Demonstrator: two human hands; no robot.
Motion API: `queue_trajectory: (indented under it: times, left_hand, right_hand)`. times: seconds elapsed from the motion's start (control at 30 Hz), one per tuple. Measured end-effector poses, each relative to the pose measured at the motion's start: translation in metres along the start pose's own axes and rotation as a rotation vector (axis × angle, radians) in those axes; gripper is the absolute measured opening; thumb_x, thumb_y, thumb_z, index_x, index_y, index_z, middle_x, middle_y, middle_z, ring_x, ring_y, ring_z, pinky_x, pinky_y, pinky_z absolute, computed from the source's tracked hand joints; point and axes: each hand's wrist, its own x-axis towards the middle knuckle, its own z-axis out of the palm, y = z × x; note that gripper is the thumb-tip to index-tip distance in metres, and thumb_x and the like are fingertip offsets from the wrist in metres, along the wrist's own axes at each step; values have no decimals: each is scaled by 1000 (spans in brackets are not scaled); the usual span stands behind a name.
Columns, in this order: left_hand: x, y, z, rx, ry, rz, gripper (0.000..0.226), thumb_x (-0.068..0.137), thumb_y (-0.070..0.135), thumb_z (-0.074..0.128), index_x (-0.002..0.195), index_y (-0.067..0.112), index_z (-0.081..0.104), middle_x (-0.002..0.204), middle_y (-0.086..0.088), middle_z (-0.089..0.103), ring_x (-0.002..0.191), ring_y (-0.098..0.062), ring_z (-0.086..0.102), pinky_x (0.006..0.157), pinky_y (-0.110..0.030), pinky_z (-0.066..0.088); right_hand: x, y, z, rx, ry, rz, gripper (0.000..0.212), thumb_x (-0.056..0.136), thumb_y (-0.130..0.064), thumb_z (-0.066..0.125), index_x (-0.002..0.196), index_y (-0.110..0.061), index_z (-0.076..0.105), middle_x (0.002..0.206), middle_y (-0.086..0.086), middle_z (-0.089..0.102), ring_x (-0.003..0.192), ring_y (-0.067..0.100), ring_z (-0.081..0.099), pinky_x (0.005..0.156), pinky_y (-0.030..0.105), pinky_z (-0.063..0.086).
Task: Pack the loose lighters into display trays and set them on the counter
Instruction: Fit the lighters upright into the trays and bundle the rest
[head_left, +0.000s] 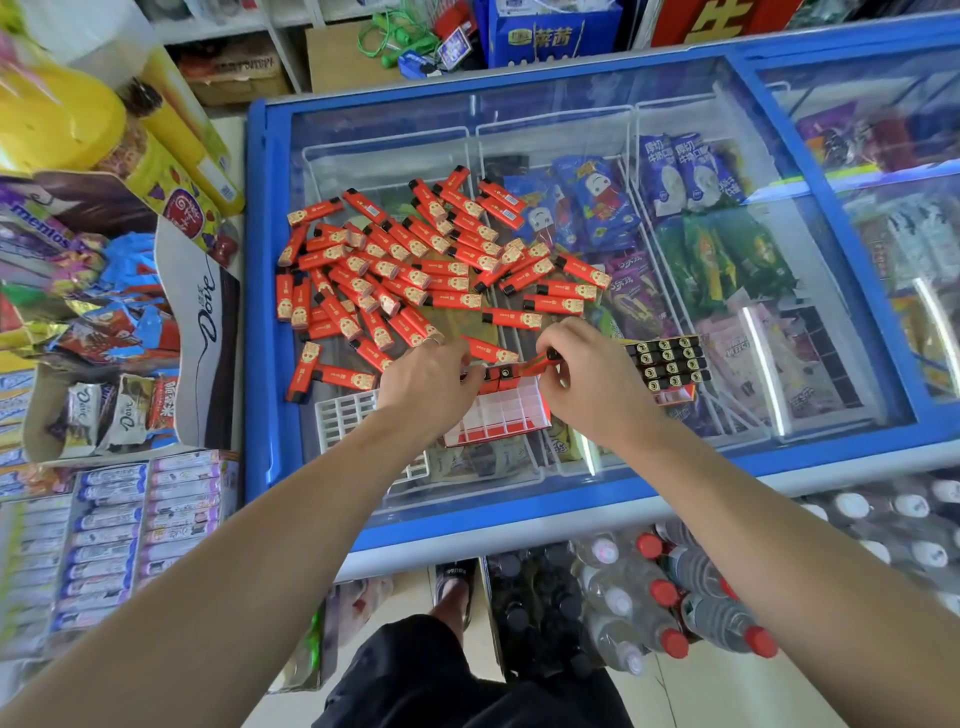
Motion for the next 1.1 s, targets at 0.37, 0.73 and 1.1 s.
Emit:
queue_trajectory:
  times: [0.37,0.73,1.1]
  left_hand:
    - [0,0,-2,-5,-57,-44,35,104,45,46,105,16,67,95,-6,69,81,-29,65,58,-32,46]
    - [0,1,-3,-29,-68,-47,36,104,45,48,103,15,68,94,-6,69,81,-27,64,63,-33,50]
    - [1,-1,-2,-40,-85,-40,36,104,44,48,99,13,66,90,-8,67,78,-28,64,64,-34,52]
  right_hand:
    - [2,3,15,-130,-153,26,18,90,-2,65,107,-4,67,104,6,55,80,26,63,64,33,47]
    - [6,-2,26,-219,-195,72,28,90,-2,64,116,-6,55,115,9,49,68,20,50,56,28,37]
    - [3,8,22,-209,-133,-58,24,84,2,68,105,-9,63,100,3,61,61,21,55,50,22,29]
